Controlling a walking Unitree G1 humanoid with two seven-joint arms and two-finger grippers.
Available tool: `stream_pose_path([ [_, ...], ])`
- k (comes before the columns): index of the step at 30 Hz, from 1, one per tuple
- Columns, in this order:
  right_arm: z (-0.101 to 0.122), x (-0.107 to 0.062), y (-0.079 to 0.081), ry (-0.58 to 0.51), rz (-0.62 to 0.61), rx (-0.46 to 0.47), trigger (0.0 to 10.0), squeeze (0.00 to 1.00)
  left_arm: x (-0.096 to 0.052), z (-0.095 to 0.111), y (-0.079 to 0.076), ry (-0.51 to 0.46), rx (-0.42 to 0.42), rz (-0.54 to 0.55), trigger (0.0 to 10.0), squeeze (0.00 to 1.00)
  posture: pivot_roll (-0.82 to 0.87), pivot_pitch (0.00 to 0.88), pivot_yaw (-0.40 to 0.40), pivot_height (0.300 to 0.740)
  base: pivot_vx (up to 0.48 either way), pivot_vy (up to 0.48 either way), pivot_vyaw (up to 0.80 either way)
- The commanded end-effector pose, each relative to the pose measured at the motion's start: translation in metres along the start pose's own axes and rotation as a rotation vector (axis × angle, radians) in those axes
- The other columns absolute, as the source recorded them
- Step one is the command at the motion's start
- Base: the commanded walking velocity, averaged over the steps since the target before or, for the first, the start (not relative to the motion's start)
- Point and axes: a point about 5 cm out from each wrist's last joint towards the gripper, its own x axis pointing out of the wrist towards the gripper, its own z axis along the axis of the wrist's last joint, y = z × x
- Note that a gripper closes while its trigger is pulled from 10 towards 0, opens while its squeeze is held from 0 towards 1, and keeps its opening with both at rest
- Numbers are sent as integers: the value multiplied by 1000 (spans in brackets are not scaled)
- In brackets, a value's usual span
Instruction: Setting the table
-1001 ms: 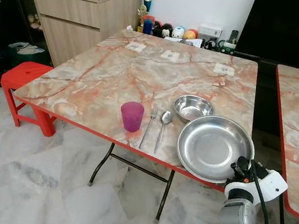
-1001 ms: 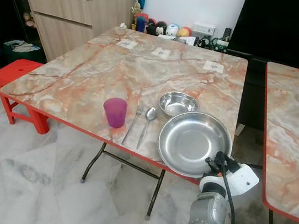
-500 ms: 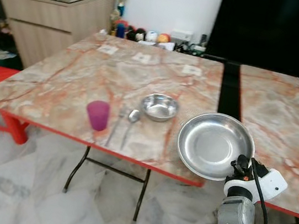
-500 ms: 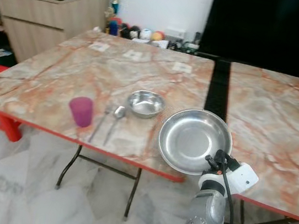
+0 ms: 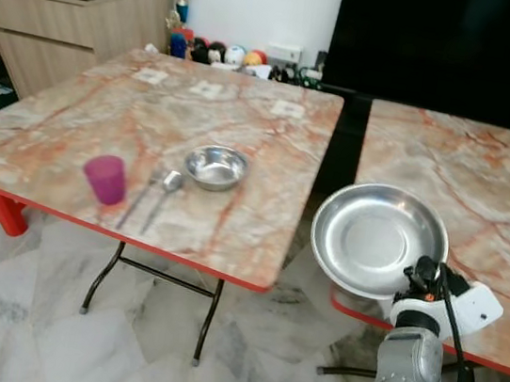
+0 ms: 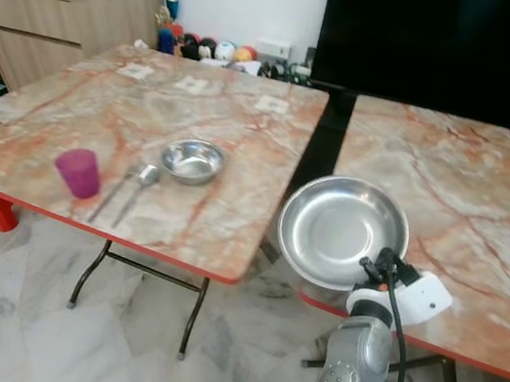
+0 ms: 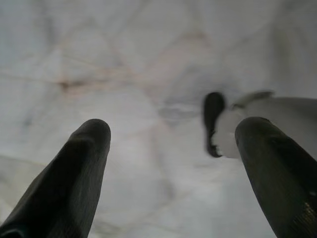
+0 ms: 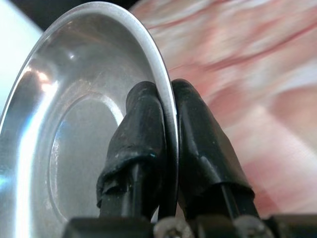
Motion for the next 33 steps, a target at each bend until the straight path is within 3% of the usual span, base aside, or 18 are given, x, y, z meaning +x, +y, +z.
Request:
stream_pose_path([
  [1,6,2,2,-27,-1,9,10000,0,-1,-6,1,19,4,-1,10000,0,11,43,32,740,0,-401,0],
  [9,6,6,-2,-20,-25,1,10000,0,-1,-6,1,19,10,-5,10000,0,5,33,34,740,0,-402,0],
  [15,6,6,-4,-26,-36,6,10000,0,-1,-6,1,20,21,-9,10000,0,3,18,35,740,0,-389,-736],
  [19,7,8,-5,-34,-43,-2,10000,0,-2,-6,1,21,29,-12,10000,0,1,10,36,740,0,-346,0],
  [33,2,17,-8,-12,-91,15,10000,0,-2,-9,0,36,22,-26,10000,0,14,0,32,740,0,0,0],
])
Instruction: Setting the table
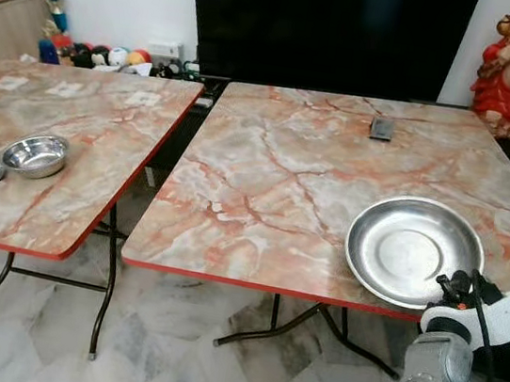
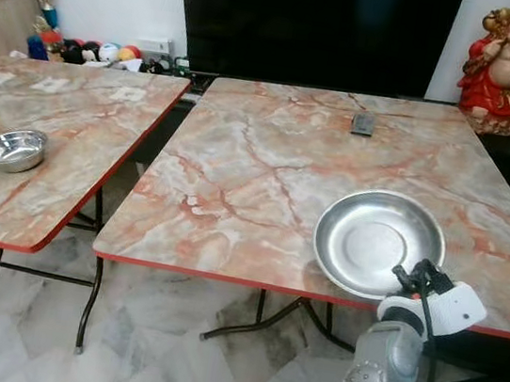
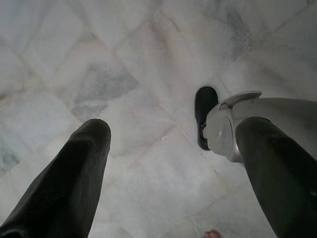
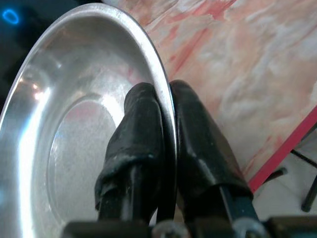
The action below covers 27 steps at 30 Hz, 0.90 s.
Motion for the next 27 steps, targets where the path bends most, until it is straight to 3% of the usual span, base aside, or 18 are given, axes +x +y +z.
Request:
stream_pose_path([
  [1,-5,3,11,14,7,22,10000,0,-1,-5,6,23,18,9,10000,0,18,0,30,740,0,0,0],
  [10,-5,15,14,14,-67,44,10000,0,-1,-2,7,9,12,13,10000,0,21,0,46,740,0,0,0],
  [15,2,23,-1,-5,-190,52,10000,0,-1,-2,8,10,8,20,10000,0,32,0,43,740,0,0,0],
  [26,-2,22,-10,2,-217,37,10000,0,-1,-2,7,13,9,17,10000,0,21,0,51,740,0,0,0],
  [27,-4,22,-8,8,-216,42,10000,90,-1,-2,7,14,11,14,10000,0,23,0,50,740,0,0,0],
])
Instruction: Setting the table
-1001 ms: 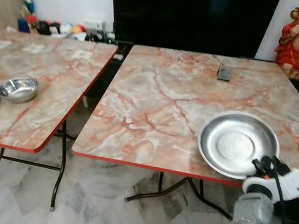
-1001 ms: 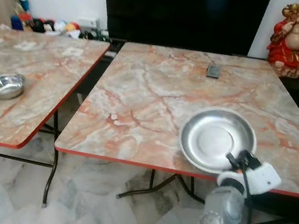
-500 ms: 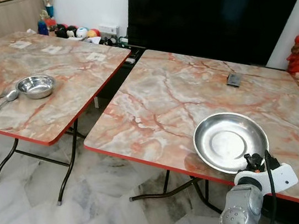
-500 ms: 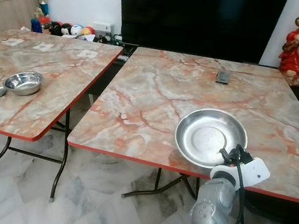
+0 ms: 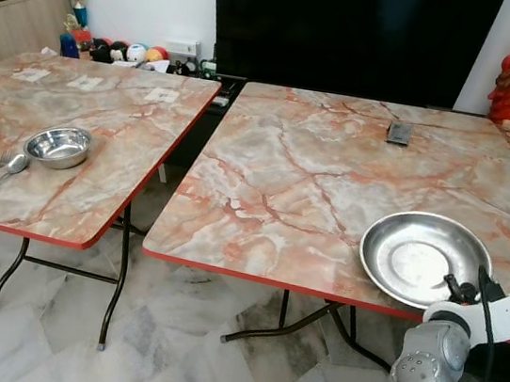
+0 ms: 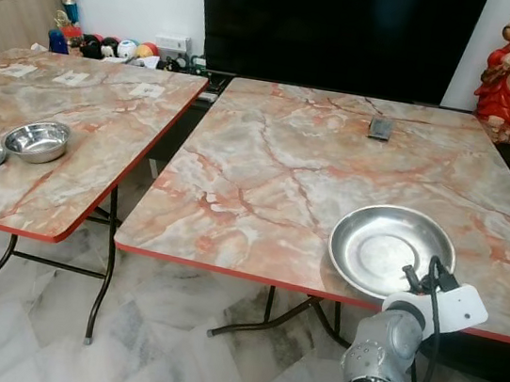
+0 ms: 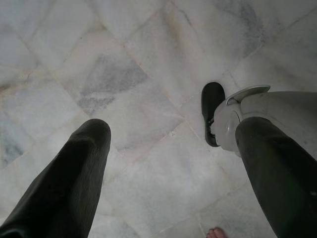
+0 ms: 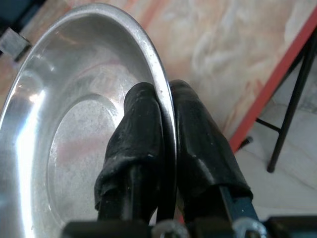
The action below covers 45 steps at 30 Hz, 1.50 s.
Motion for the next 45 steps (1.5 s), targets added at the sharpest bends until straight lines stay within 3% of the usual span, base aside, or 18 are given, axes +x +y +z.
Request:
stream_pose_path([
  [1,2,1,10,-10,16,23,10000,357,-1,-3,3,14,11,3,10000,0,25,0,50,740,0,0,0],
  [2,2,1,10,-8,17,23,10000,529,-1,-3,3,14,10,3,10000,0,25,0,50,740,0,0,0],
  [3,1,1,11,-5,17,23,10000,588,-1,-3,3,14,11,3,10000,0,26,0,49,740,0,0,0],
  [25,-5,2,11,27,11,-10,10000,545,-1,-5,4,20,14,3,10000,0,28,0,46,740,0,0,0],
  [27,-6,1,10,32,9,-23,10000,514,-1,-4,3,20,15,2,10000,0,26,0,45,740,0,0,0],
  [29,-7,0,9,27,15,-69,10000,271,-1,-4,3,20,14,0,10000,0,26,0,41,740,0,0,0],
  [30,-7,0,9,27,15,-69,10000,271,-1,-4,3,20,14,0,10000,0,26,0,41,740,0,0,0],
  [31,-7,0,9,26,15,-65,10000,55,-1,-5,3,20,14,0,10000,0,26,0,40,740,0,0,0],
  [32,-8,0,9,28,13,-63,10000,0,-1,-5,3,20,13,0,10000,0,25,0,40,740,0,0,0],
  [39,3,-3,9,-77,25,-121,10000,0,-1,-5,2,22,10,-3,10000,0,21,1,35,740,0,0,0],
  [45,1,-7,-1,-80,-23,-143,10000,0,-1,-5,2,23,9,-8,10000,0,16,3,32,740,0,0,0],
])
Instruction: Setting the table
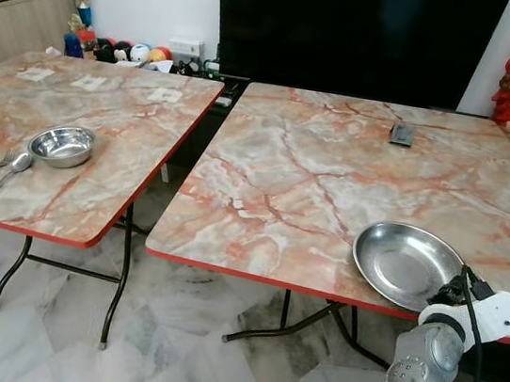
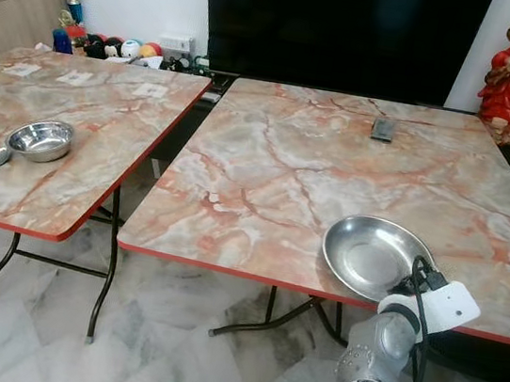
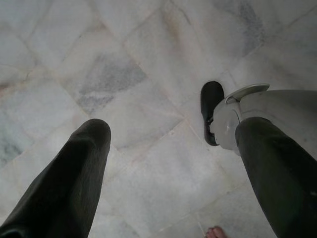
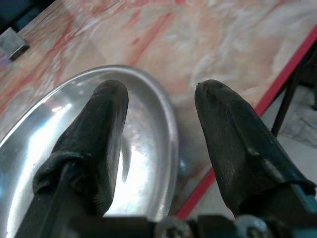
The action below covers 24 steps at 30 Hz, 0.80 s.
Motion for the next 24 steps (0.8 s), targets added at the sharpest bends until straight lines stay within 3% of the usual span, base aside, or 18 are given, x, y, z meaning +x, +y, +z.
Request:
stream_pose_path([
  [1,-2,-3,-2,-2,-13,-21,10000,0,-1,-4,2,19,9,-4,10000,0,17,3,31,740,0,0,0],
  [4,0,-4,-4,-22,-7,-58,10000,0,-1,-4,2,19,8,-4,10000,0,17,3,30,740,0,0,0],
  [6,2,-8,6,-52,116,-163,10000,0,-1,-3,2,16,7,-2,10000,0,10,5,31,740,0,0,0],
  [8,0,-9,10,-43,160,-181,10000,0,-1,-3,2,15,5,1,10000,0,3,5,31,740,0,0,0],
  [9,0,-14,18,-45,294,-251,10000,0,-1,-3,2,12,4,4,10000,0,-8,12,32,740,0,0,0],
  [10,0,-14,18,-45,294,-251,10000,0,-1,-3,2,12,4,4,10000,0,-8,12,32,740,0,0,0],
  [11,2,-19,24,-62,443,-352,10000,0,-1,-2,2,11,8,6,10000,0,-13,12,31,740,0,0,0],
  [14,2,-23,22,-55,587,-465,10000,0,0,-1,3,8,11,9,10000,0,-27,9,31,740,0,0,0],
  [20,-4,-32,26,-90,714,-553,10000,0,0,1,3,-1,9,11,10000,0,-68,6,82,740,0,0,0],
  [21,-7,-34,30,-82,718,-541,10000,0,0,2,3,0,28,4,10000,0,-78,9,88,740,0,0,0],
  [22,-6,-38,37,-71,737,-462,10000,0,0,1,3,-2,27,5,10000,0,-57,11,72,740,0,0,0],
  [24,-2,-43,41,-89,767,-428,10000,0,0,2,3,-7,11,13,10000,0,-46,13,66,740,0,0,0],
])
